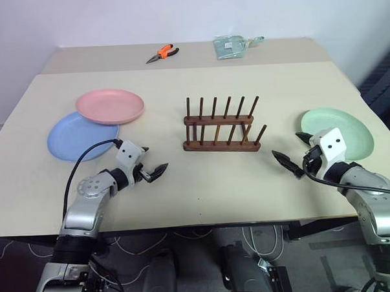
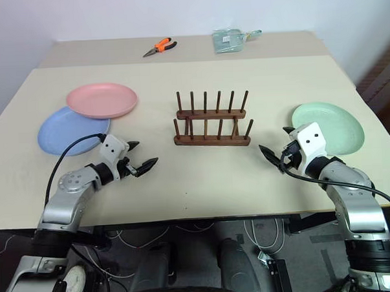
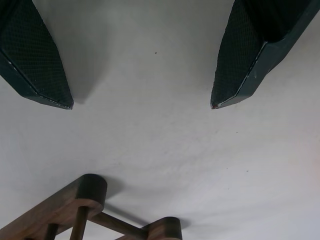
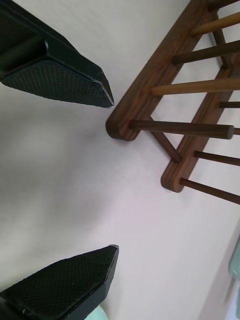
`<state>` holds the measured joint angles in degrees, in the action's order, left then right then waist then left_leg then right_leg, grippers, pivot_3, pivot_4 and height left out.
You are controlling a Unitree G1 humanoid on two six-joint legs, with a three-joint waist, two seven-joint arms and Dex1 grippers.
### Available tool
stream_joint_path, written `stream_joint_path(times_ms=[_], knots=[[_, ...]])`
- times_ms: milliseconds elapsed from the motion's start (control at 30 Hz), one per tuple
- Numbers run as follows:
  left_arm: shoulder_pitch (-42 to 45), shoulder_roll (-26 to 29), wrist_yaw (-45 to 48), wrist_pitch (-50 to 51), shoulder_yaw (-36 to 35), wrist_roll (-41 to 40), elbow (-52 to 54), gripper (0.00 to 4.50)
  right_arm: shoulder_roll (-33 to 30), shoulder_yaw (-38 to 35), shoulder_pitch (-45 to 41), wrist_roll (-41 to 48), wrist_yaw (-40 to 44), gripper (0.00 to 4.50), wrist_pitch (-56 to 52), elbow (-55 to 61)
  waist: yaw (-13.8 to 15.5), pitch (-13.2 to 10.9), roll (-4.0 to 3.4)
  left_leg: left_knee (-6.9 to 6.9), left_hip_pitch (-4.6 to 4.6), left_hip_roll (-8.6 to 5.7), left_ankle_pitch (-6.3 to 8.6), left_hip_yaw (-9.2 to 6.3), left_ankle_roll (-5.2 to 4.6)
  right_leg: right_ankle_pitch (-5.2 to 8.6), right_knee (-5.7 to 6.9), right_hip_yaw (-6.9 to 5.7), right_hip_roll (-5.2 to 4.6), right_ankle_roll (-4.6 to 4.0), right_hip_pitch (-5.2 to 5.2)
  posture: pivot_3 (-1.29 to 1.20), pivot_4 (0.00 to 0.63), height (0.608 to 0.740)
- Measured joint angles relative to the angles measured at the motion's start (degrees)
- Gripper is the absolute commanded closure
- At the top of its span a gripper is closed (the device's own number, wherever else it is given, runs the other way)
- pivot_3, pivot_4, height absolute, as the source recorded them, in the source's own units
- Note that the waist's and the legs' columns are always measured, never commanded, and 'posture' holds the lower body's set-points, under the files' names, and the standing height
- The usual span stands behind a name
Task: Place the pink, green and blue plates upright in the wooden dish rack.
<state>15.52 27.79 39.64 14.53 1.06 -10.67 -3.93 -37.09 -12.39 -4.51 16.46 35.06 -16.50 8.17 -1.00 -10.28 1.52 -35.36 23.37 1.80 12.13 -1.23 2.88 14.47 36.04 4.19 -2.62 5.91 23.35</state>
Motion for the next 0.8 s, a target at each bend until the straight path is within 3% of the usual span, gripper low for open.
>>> stream_joint_path(times_ms=[400,500,800], knots=[[3.99,0.23,3.17,-1.36,0.41,0.07,-4.15,0.00,1.86,0.13,-0.16,0.20,-1.39,0.03,-0.67,0.10,0.03,0.00,0.00,-0.01,0.00,0.00,0.00,0.00,0.00,0.00,0.00,0.00,0.00,0.00,0.00,0.00,0.150,0.732],[11.46,-0.25,8.96,-3.08,2.64,0.30,-12.61,0.00,2.78,0.68,0.05,-0.72,-2.49,0.03,-0.31,0.64,0.44,0.00,0.00,-0.11,0.04,-0.03,0.00,-0.01,0.00,0.00,0.00,-0.01,0.02,0.00,-0.03,0.00,0.150,0.732],[31.49,-9.57,19.33,-15.37,10.72,6.51,-42.98,0.00,5.20,0.91,2.55,-2.40,-7.02,0.03,0.38,5.85,0.06,-0.02,0.03,-0.26,0.13,-0.07,0.06,-0.02,-0.10,0.03,-0.01,0.00,0.02,0.09,-0.02,0.00,0.150,0.732]])
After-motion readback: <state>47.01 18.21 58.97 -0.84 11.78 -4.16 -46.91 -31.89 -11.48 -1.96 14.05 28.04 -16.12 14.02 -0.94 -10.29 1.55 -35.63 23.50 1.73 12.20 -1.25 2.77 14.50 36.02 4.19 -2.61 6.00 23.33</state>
